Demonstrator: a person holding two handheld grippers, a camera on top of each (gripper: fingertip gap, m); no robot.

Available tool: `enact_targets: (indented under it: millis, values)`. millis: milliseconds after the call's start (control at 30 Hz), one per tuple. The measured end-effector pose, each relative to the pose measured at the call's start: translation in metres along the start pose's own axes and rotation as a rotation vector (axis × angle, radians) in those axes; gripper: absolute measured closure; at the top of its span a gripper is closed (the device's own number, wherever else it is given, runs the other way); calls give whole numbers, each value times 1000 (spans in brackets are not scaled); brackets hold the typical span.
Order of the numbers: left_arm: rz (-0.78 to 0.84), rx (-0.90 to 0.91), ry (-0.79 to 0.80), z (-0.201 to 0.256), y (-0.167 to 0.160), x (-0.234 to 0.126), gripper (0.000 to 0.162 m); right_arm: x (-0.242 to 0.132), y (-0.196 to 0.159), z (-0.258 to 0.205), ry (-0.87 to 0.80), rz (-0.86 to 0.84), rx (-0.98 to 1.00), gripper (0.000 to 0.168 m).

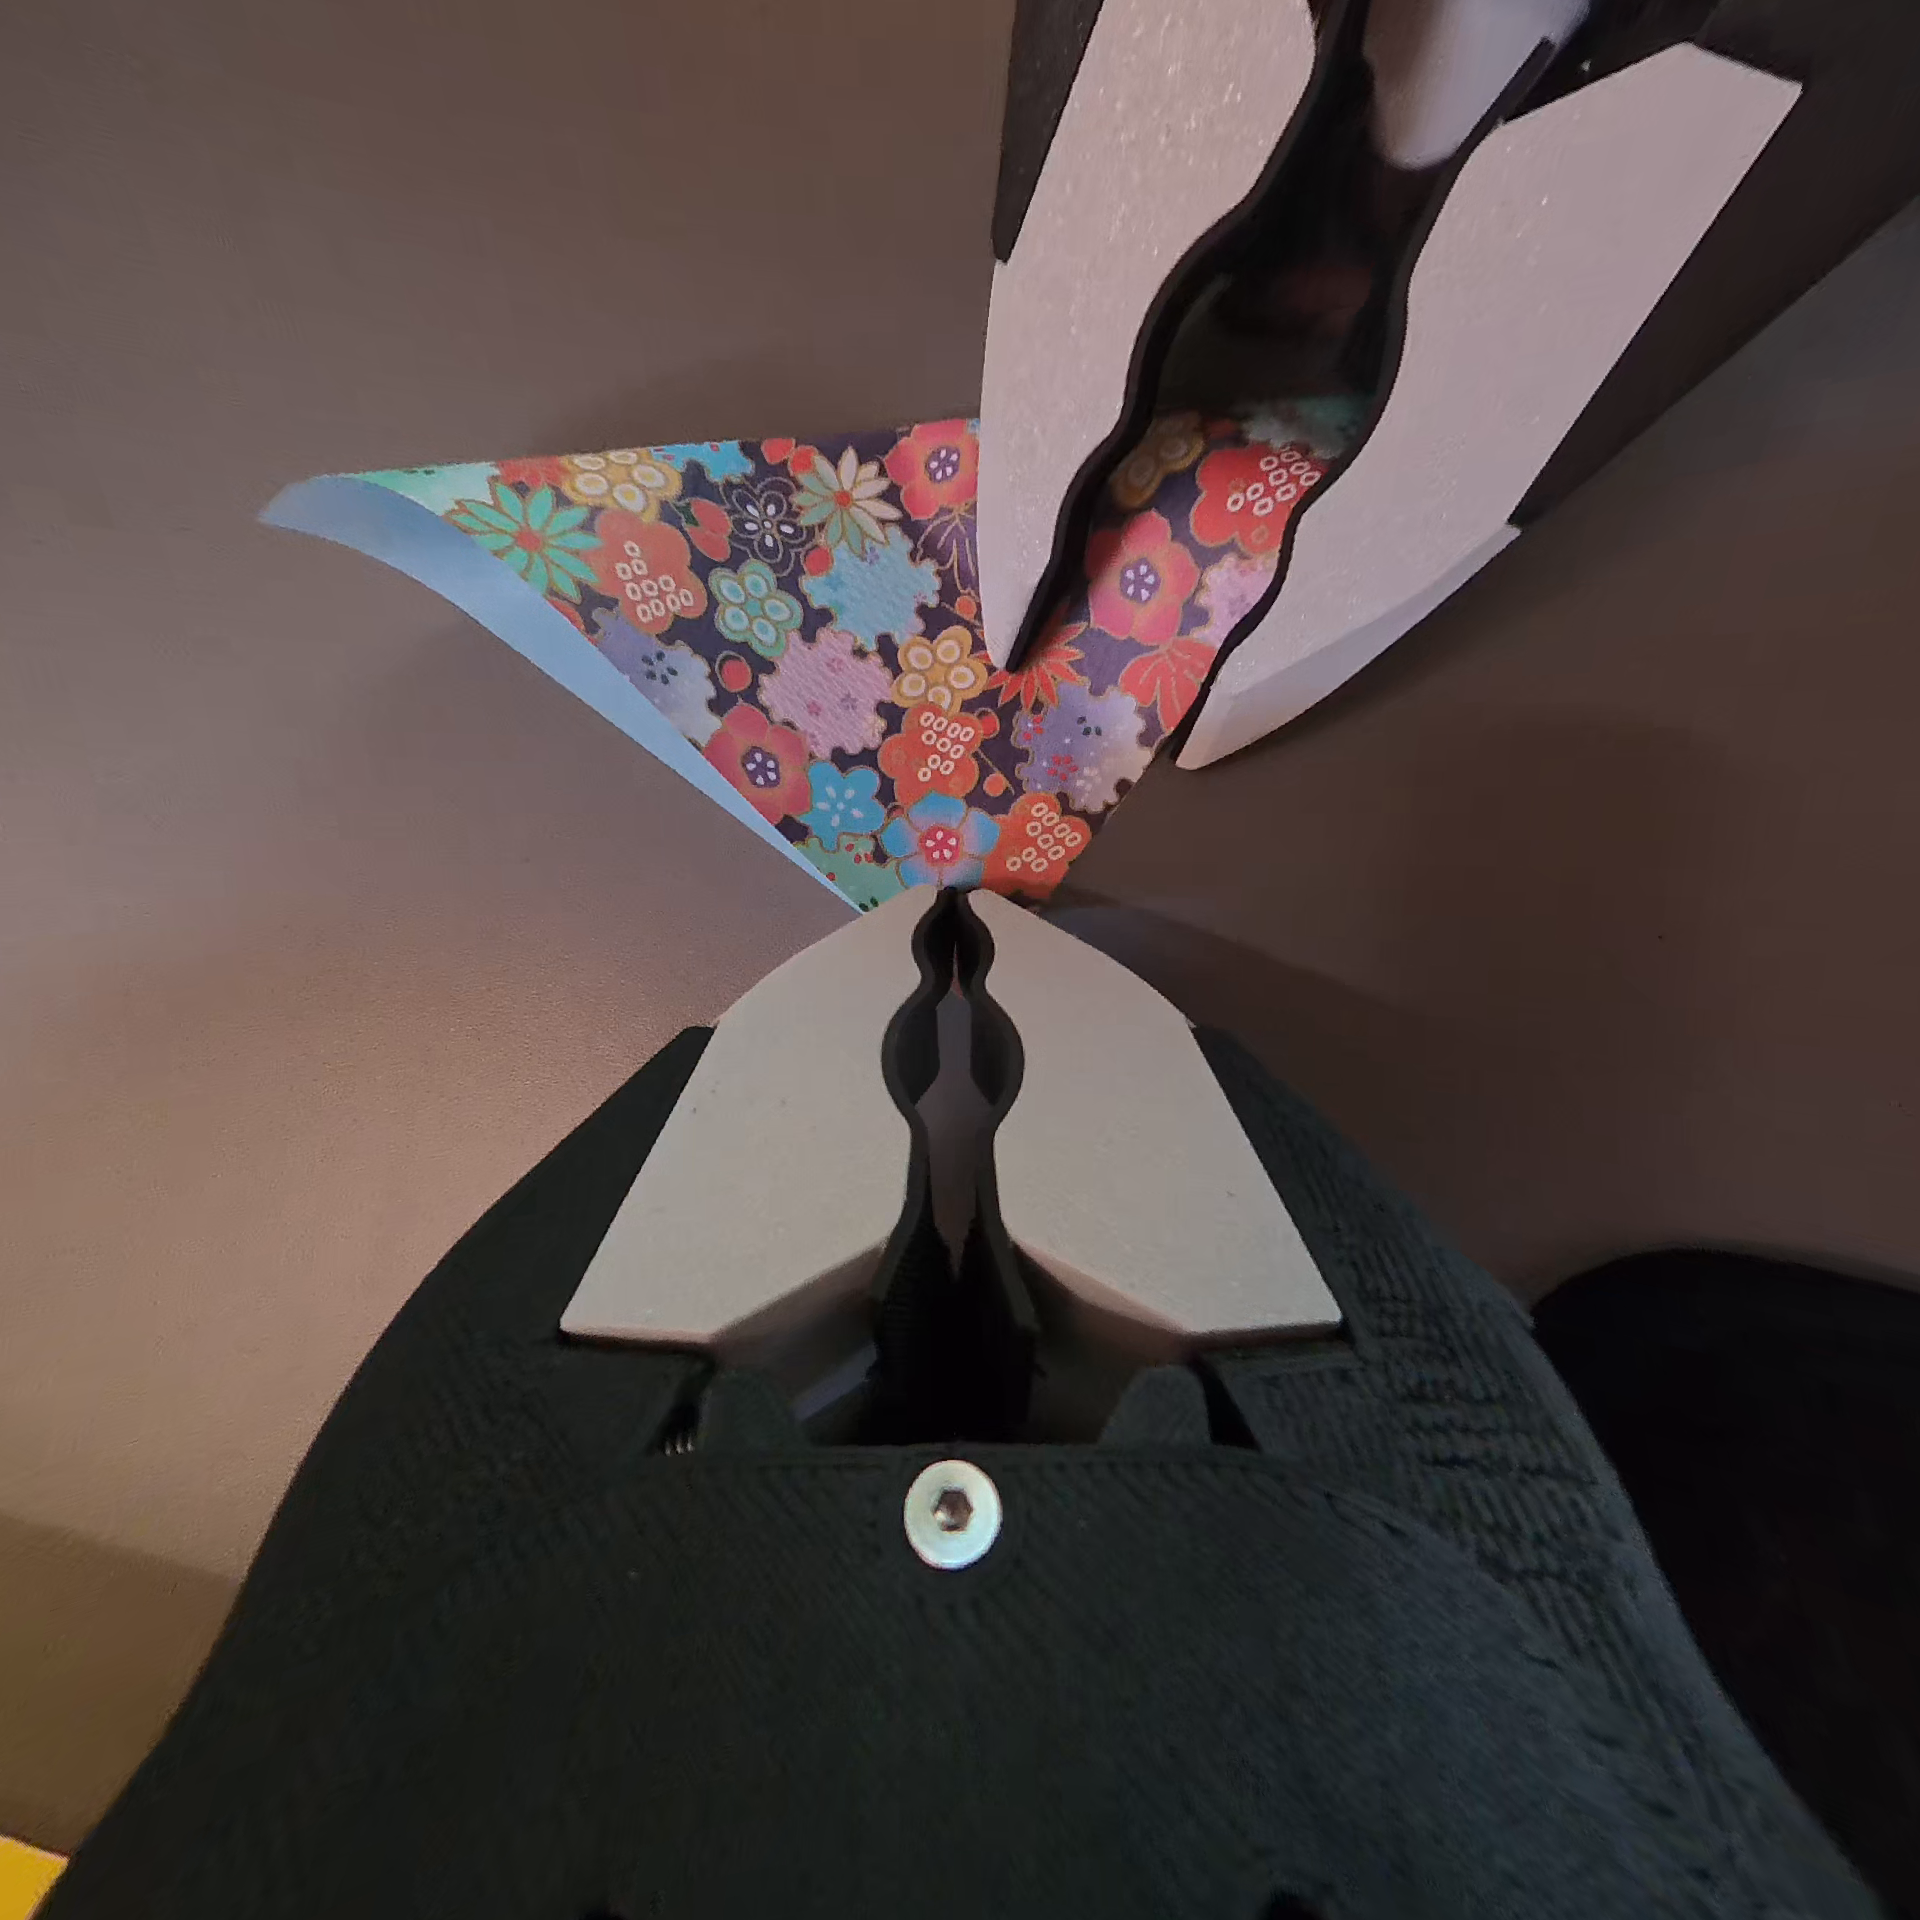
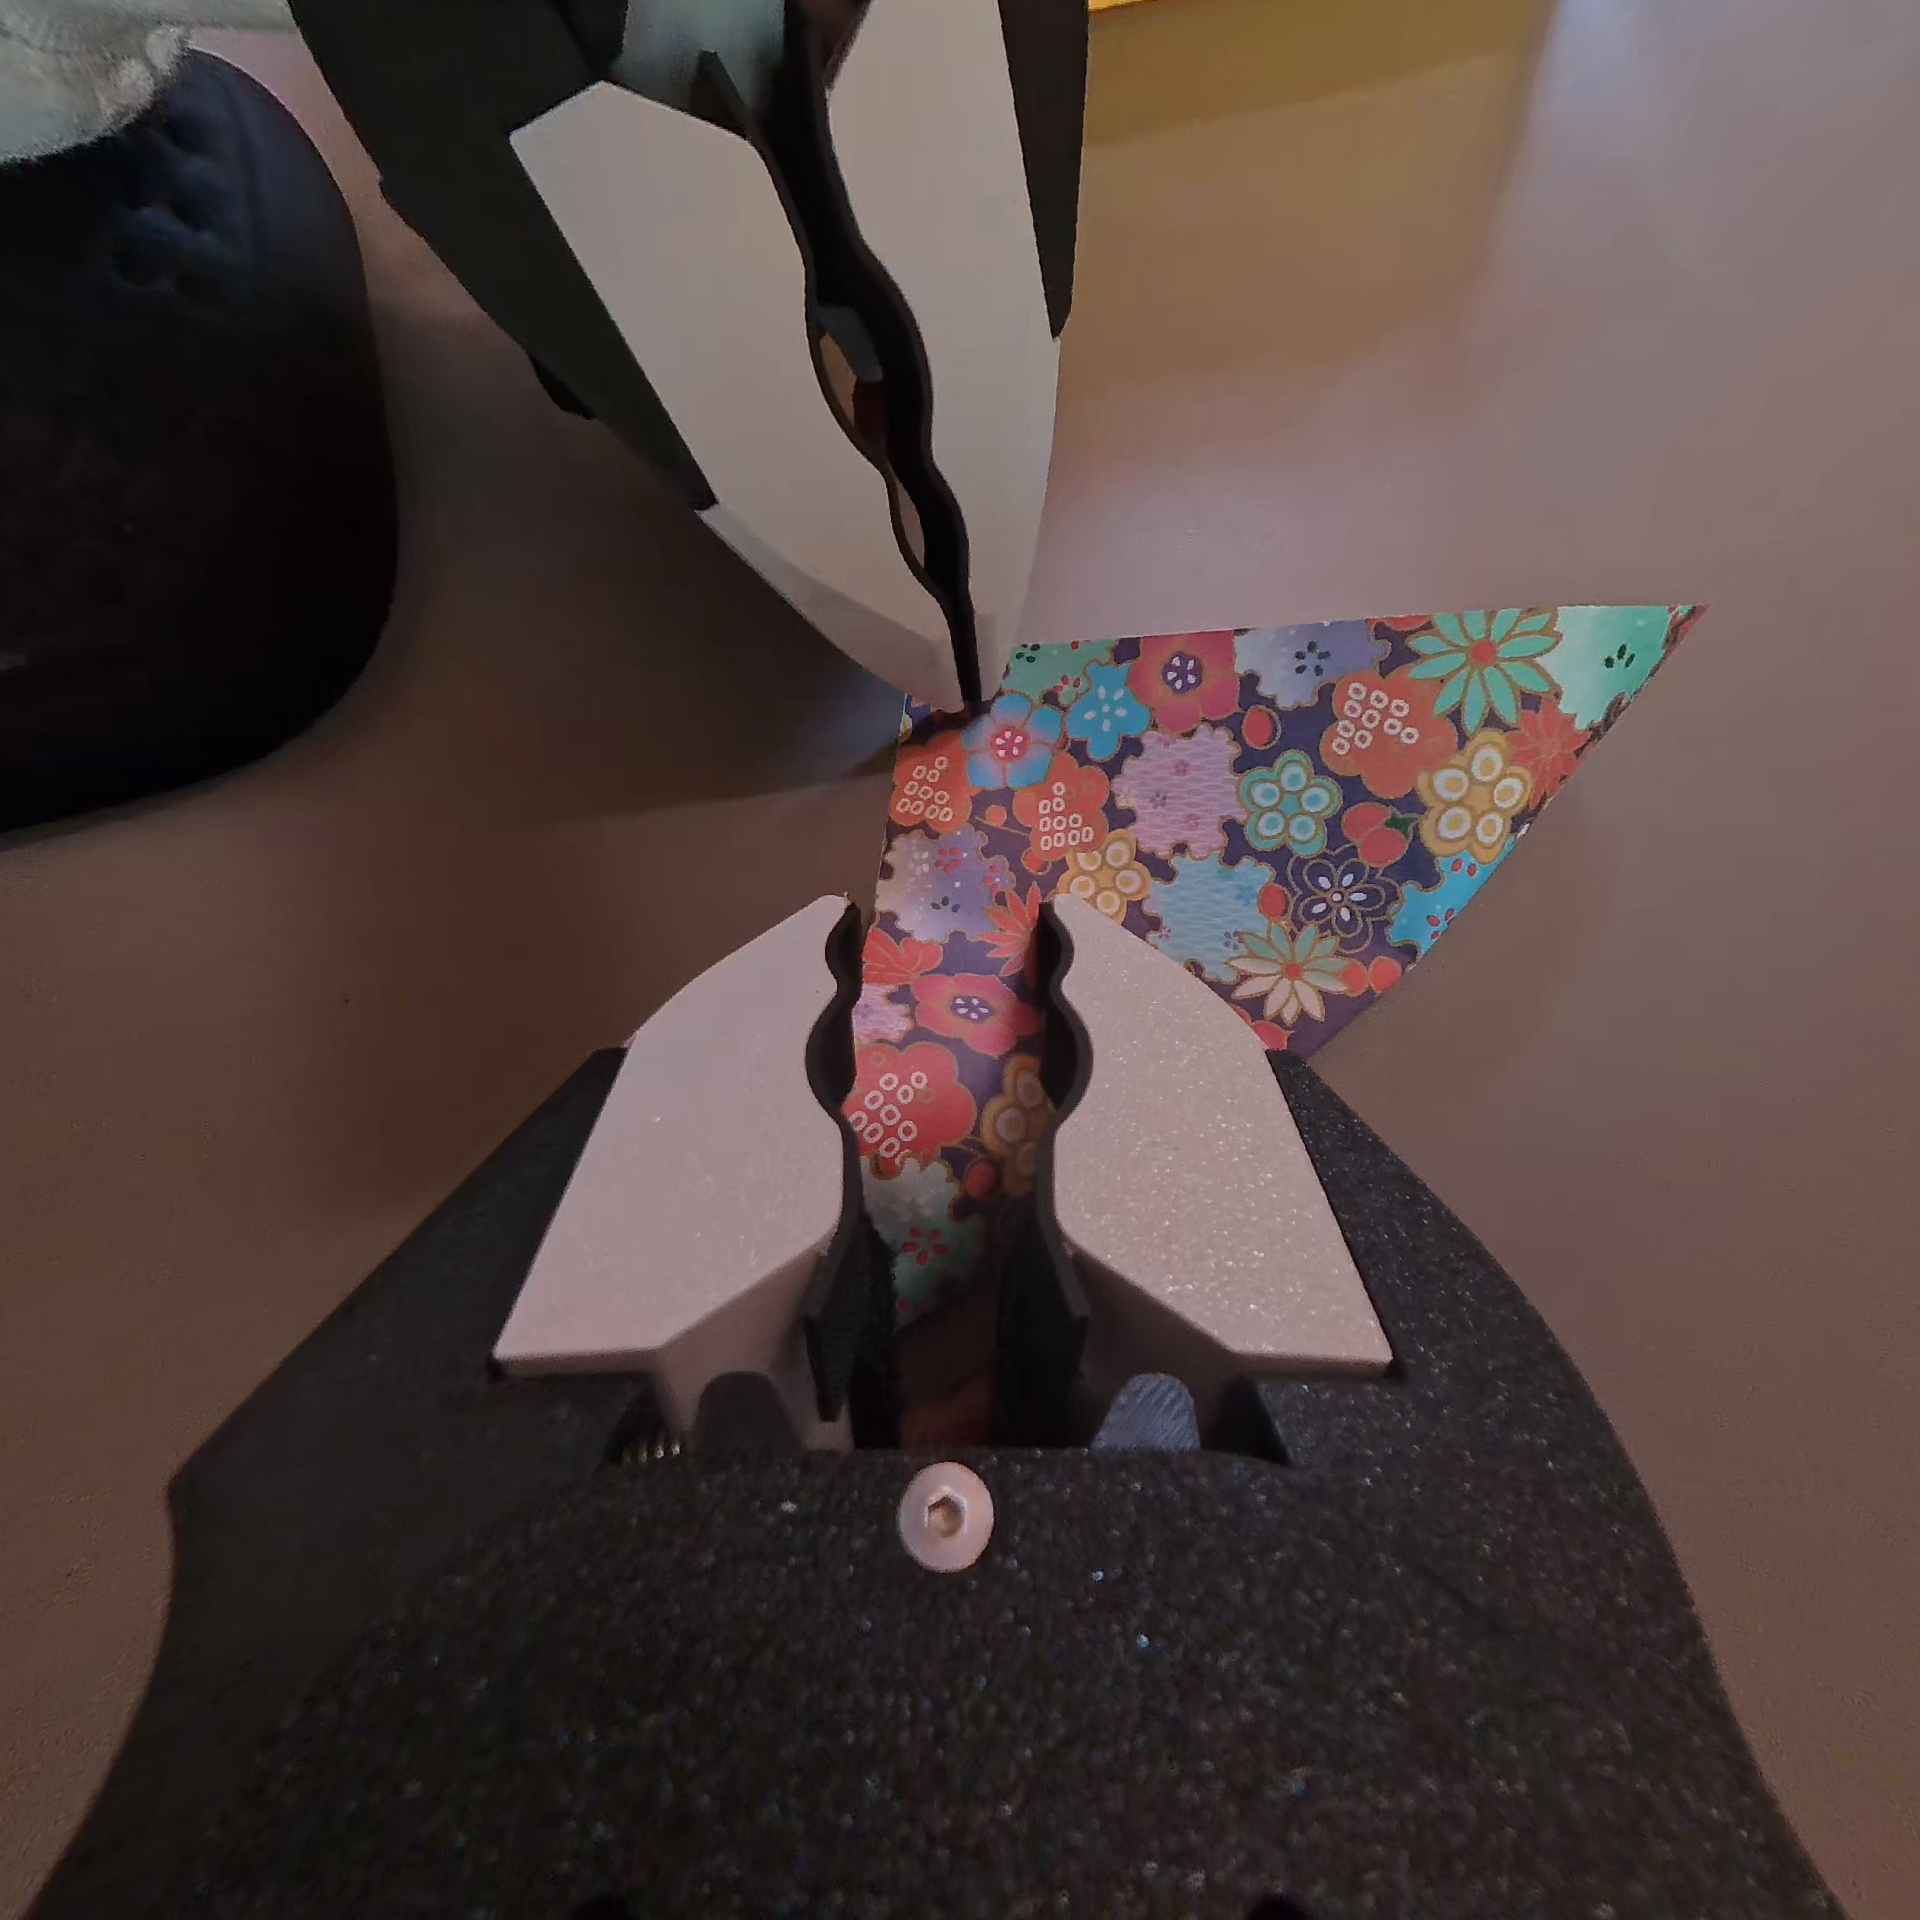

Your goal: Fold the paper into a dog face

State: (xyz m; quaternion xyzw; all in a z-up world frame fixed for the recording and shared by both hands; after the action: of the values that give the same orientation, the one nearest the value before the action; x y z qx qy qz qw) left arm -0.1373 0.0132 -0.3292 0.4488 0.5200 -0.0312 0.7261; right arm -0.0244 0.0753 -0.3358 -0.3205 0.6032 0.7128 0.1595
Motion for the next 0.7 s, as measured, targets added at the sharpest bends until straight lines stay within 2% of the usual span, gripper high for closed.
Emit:
enact_targets:
  millis: [133,233,267,367,400,533,633,700]
  values:
    - [-27,0,-3,0,1,0,161,-1,0,-1,31,2,-1,130]
    - [-64,15,2,0,3,0,161,-12,-2,8,80,22,74,129]
    - [-74,19,2,0,3,0,161,-19,-2,15,76,66,118,133]
    - [-85,20,0,0,4,1,161,-33,-1,37,35,102,192,165]
    - [-85,27,3,0,4,1,161,-32,1,40,53,78,199,166]
    - [-83,41,14,1,4,1,161,-37,19,40,435,-57,323,162]
    - [-82,48,13,0,4,1,162,-39,43,70,407,10,389,166]
    - [-78,46,10,0,3,1,162,-24,52,84,505,-56,448,168]
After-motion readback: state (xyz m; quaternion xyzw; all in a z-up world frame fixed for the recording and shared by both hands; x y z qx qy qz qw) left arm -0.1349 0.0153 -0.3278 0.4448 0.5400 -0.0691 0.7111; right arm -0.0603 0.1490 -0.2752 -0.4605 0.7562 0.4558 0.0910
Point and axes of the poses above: each gripper's, where its closed fingertips meet, x out along the fingers, y out of its top, z = x × y across the jaws, the point moved 7 cm from there along -x, back along the fingers, and after that the axes turned 6 degrees about -y, right-handed, at the moved point
